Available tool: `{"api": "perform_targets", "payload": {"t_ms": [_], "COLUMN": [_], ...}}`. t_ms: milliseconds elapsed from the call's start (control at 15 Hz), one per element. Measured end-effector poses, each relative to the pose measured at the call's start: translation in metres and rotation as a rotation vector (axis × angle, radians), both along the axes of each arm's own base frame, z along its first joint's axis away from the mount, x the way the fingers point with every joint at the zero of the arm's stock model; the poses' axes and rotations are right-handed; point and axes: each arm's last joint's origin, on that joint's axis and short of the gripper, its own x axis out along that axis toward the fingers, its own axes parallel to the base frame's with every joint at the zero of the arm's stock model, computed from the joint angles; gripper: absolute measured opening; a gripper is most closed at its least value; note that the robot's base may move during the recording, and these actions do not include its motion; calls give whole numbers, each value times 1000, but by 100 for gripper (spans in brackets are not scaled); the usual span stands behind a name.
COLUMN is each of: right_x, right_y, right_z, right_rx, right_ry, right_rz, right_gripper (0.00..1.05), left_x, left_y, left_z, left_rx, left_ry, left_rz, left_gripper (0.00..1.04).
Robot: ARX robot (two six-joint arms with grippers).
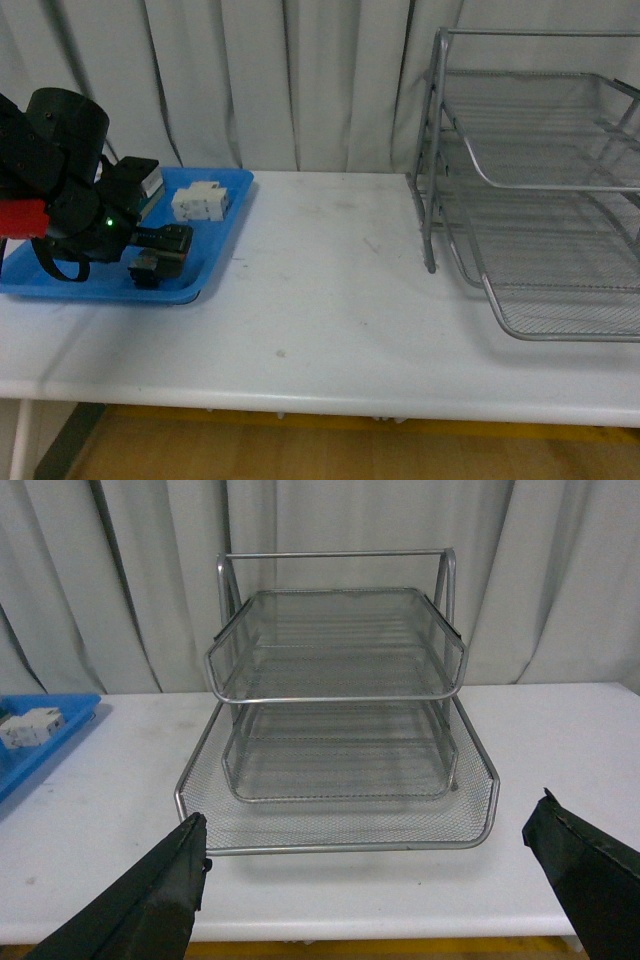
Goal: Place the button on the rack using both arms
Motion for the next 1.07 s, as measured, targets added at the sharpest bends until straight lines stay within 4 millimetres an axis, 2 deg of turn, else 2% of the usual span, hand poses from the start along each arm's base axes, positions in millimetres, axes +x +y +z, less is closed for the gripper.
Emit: {"api": "perform_targets", "payload": {"t_ms": [400,667,800,867,933,1000,1067], "right_x": [0,0,0,0,0,0,0], "right_y": [0,0,0,0,0,0,0], "right_z": [0,0,0,0,0,0,0], "right_rx": [0,0,0,0,0,0,0], "right_ry": [0,0,0,0,0,0,0], "right_rz": [0,0,0,0,0,0,0], "right_gripper": [98,98,98,98,98,98,98], "left_x": [2,2,-5,-14,-34,-54,-83], "left_y": [0,-2,-3,-4,-8,-8,-9], "left_z": [-3,-1,10,24,62,93,117], "left_rx": [16,17,-22,-64,-106,-120,-129], "left_ry": [15,10,-5,-27,-110,-181,-239], "left_rz": [3,1,-8,-13,-38,-53,-71], "left_gripper": [40,37,37,37,37,37,37]}}
